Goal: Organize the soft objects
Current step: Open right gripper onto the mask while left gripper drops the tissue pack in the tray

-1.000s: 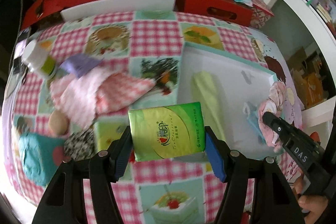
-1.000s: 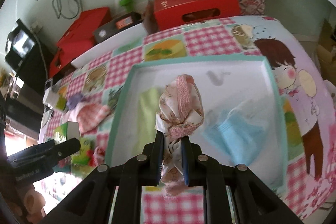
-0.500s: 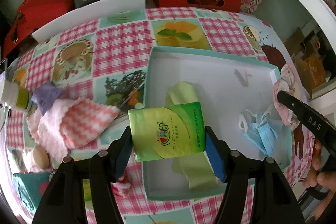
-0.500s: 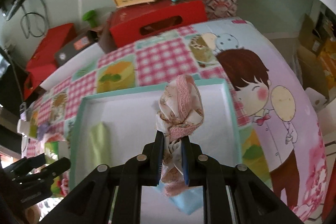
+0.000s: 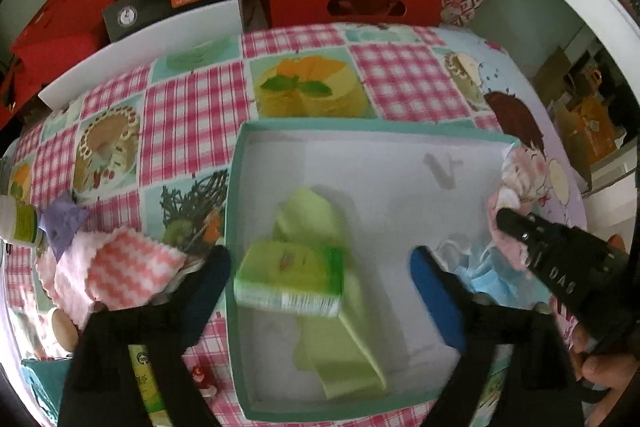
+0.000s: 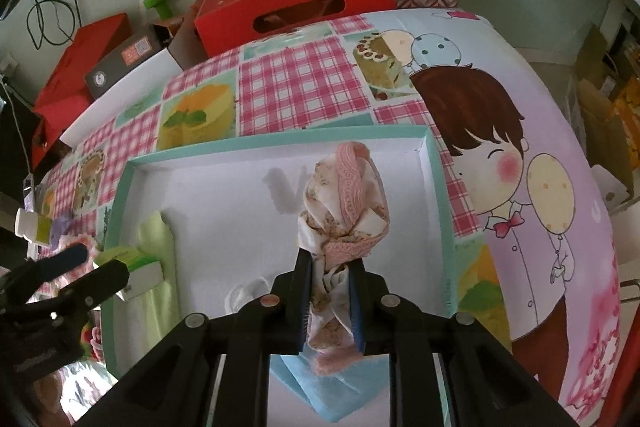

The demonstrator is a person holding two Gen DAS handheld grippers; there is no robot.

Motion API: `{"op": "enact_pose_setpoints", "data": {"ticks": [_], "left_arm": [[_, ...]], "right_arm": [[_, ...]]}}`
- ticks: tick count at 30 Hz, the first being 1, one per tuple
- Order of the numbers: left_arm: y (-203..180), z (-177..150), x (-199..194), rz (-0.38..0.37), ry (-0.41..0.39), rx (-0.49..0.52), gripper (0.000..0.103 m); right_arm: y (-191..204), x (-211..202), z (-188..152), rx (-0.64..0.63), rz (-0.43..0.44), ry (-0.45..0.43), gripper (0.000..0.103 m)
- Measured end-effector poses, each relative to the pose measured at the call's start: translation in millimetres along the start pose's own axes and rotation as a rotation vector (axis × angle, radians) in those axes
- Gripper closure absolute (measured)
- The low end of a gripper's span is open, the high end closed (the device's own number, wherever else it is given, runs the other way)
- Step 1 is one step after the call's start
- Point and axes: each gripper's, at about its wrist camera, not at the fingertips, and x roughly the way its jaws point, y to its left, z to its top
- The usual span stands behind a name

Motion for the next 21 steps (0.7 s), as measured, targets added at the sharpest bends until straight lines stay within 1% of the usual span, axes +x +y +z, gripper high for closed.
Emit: {"op": "enact_pose_setpoints", "data": {"ticks": [3,5,7,9,10,11,13,15,17,19,21], "left_arm": [[2,-1,-1,-0.011,0.005,-0.008,0.011],[3,-3,-1,-0.011,0.004,-0.016,0.011],[5,-5,-3,-0.01,0.004,-0.023,0.009],[7,-7,-4,-0.013,0.002,-0.032,0.006],[8,-8,-6,-0.013,-0.001,-0.037,0.006],[9,-9,-7,-0.012,-0.005,-0.041,0.005],[11,-11,-11,-0.004,-0.016,-0.049,0.005],[13,-13,-15,0.001,-0.021,-0.055,0.005],[16,-15,-19,0.005,-0.027,-0.064,0.005],[19,-18,-23,0.01,-0.036,-0.074,0.005],[22,-21,-29,0.016,-0.046,-0.08,0.005]], "right_arm": [[0,0,0,0.005,-0.005,0.004,0.076],[0,0,-2,0.012,-0.002,0.011,0.066],[1,-2,-3,0.006,-0.004,0.011,0.06],[3,-4,-5,-0.009,-0.006,0.011,0.051],[5,-6,-5,-0.015,-0.008,0.01,0.041],[6,-8,-6,-0.02,-0.012,0.005,0.036],[8,-11,-7,-0.026,-0.015,-0.001,0.034],[10,-14,-9,-0.031,-0.023,-0.003,0.027],[12,-18,-11,-0.036,-0.032,-0.007,0.019],[14,-22,-14,-0.047,-0.041,-0.014,0.014],[17,-26,-17,-0.058,-0.052,-0.019,0.006]]}}
